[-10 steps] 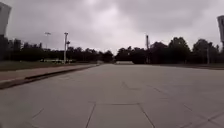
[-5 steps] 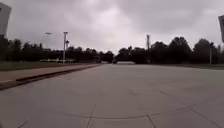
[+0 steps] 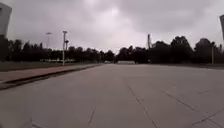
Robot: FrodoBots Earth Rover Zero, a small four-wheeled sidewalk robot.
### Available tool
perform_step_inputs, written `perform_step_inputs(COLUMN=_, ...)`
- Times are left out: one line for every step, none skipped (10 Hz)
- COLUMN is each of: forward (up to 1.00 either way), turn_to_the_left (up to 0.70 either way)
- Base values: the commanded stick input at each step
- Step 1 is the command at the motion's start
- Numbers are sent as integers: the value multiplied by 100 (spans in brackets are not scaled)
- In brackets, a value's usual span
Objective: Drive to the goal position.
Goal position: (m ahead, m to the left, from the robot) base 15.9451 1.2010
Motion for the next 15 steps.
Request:
perform_step_inputs(forward=70, turn_to_the_left=0)
perform_step_inputs(forward=70, turn_to_the_left=0)
perform_step_inputs(forward=70, turn_to_the_left=0)
perform_step_inputs(forward=70, turn_to_the_left=0)
perform_step_inputs(forward=70, turn_to_the_left=0)
perform_step_inputs(forward=70, turn_to_the_left=0)
perform_step_inputs(forward=70, turn_to_the_left=0)
perform_step_inputs(forward=70, turn_to_the_left=0)
perform_step_inputs(forward=70, turn_to_the_left=0)
perform_step_inputs(forward=70, turn_to_the_left=0)
perform_step_inputs(forward=70, turn_to_the_left=0)
perform_step_inputs(forward=70, turn_to_the_left=0)
perform_step_inputs(forward=70, turn_to_the_left=0)
perform_step_inputs(forward=70, turn_to_the_left=0)
perform_step_inputs(forward=70, turn_to_the_left=0)
